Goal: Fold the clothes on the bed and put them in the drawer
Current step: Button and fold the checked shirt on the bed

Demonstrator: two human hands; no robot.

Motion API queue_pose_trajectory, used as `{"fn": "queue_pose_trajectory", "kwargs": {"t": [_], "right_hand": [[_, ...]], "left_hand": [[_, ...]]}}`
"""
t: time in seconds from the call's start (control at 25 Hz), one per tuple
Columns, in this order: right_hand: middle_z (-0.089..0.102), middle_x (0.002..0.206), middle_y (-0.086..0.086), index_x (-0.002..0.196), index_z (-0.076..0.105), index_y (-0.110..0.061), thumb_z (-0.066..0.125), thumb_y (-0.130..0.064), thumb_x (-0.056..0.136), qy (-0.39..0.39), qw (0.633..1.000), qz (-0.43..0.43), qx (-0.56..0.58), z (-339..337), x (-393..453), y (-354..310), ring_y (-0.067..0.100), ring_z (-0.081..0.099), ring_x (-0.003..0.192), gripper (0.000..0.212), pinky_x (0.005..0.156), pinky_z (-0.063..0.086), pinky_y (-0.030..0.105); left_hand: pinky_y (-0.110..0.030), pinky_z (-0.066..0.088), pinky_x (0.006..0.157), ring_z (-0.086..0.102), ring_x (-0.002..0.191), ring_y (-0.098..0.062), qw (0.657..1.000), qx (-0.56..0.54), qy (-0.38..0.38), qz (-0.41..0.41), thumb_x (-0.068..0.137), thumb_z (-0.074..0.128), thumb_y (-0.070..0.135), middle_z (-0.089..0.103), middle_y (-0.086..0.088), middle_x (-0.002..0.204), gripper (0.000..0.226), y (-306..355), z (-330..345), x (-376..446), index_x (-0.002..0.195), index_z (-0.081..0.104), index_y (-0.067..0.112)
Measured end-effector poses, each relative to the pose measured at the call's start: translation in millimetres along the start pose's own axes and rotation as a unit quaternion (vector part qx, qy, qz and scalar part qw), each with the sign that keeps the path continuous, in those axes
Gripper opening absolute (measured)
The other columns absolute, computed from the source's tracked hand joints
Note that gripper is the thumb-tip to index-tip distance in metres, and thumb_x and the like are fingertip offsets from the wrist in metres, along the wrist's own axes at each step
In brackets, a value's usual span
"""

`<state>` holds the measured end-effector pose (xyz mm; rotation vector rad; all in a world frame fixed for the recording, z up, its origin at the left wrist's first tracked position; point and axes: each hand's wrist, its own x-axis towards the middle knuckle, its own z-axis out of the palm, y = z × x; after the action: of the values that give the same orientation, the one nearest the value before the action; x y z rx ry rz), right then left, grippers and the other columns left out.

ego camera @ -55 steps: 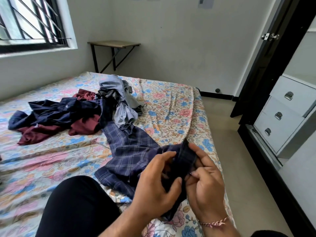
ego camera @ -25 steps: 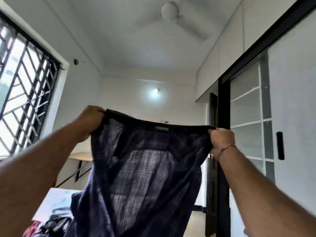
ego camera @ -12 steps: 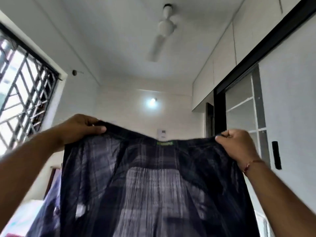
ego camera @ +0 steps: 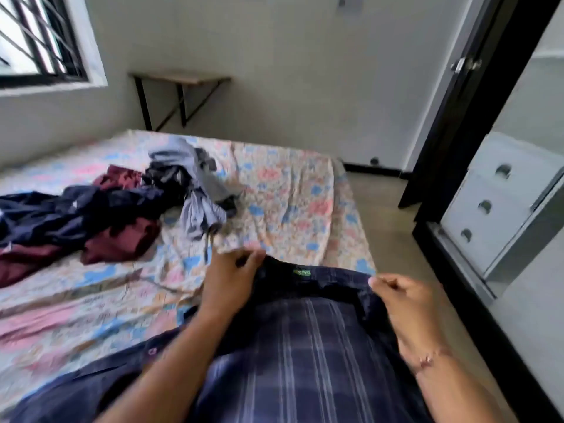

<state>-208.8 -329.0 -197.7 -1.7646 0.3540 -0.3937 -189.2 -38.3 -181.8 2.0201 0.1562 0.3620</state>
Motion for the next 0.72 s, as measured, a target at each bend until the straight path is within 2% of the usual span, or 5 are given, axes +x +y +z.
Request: {"fn": "queue_pose_trajectory", "kwargs": {"t": [0.12,0.28,0.36,0.52,0.72], "right_hand": [[0.075,0.07,-0.007,0.072,0.078,-0.017,0.08,0.0,0.084,0.012,0.996,0.074,0.053,15.9,-76.1,66.9,-0.003,0.064,0.064,0.021,0.067,0.051,0.01],[0.068,0.066,-0.008,0.079,0.076,-0.017,0.077,-0.008,0.091,0.012,0.993,0.101,0.055,24.2,-94.7,67.2,0.009,0.061,0.06,0.014,0.057,0.05,0.024],[0.069,0.071,-0.003,0.087,0.073,-0.013,0.071,-0.008,0.096,0.013,0.985,0.125,0.117,21.5,-101.0,46.7,0.014,0.069,0.063,0.01,0.05,0.053,0.025],[0.076,0.09,0.014,0.095,0.07,-0.002,0.066,0.0,0.096,-0.026,0.967,0.116,0.225,6.9,-141.1,4.1,0.025,0.078,0.088,0.004,0.07,0.064,0.027],[0.078,0.085,0.015,0.091,0.075,-0.006,0.07,0.003,0.09,-0.056,0.96,0.084,0.262,14.7,-191.4,-2.0,0.022,0.072,0.079,0.01,0.071,0.061,0.025]], "left_hand": [[-0.036,0.024,0.054,0.029,0.044,-0.006,0.986,-0.055,-0.059,-0.146,0.106,0.057,0.04,0.032,0.01,0.043,0.061,-43.1,34.7,-50.9,0.053,0.035,0.019],[-0.035,0.044,0.068,0.063,0.069,-0.022,0.953,-0.112,-0.092,-0.267,0.104,0.054,0.047,0.066,-0.004,0.072,0.045,-28.6,47.8,-58.1,0.076,0.065,0.014],[-0.036,0.049,0.069,0.065,0.072,-0.027,0.951,-0.13,-0.134,-0.246,0.101,0.063,0.036,0.069,-0.011,0.078,0.031,-12.4,40.0,-64.5,0.084,0.071,0.011],[-0.036,0.06,0.072,0.076,0.077,-0.026,0.938,-0.201,-0.225,-0.173,0.098,0.073,0.024,0.08,-0.012,0.085,0.019,32.7,14.9,-113.0,0.091,0.08,0.008],[-0.03,0.06,0.074,0.072,0.071,-0.005,0.982,-0.145,-0.121,-0.029,0.088,0.082,0.016,0.078,0.01,0.08,0.012,13.4,19.1,-190.2,0.091,0.076,0.026]]}}
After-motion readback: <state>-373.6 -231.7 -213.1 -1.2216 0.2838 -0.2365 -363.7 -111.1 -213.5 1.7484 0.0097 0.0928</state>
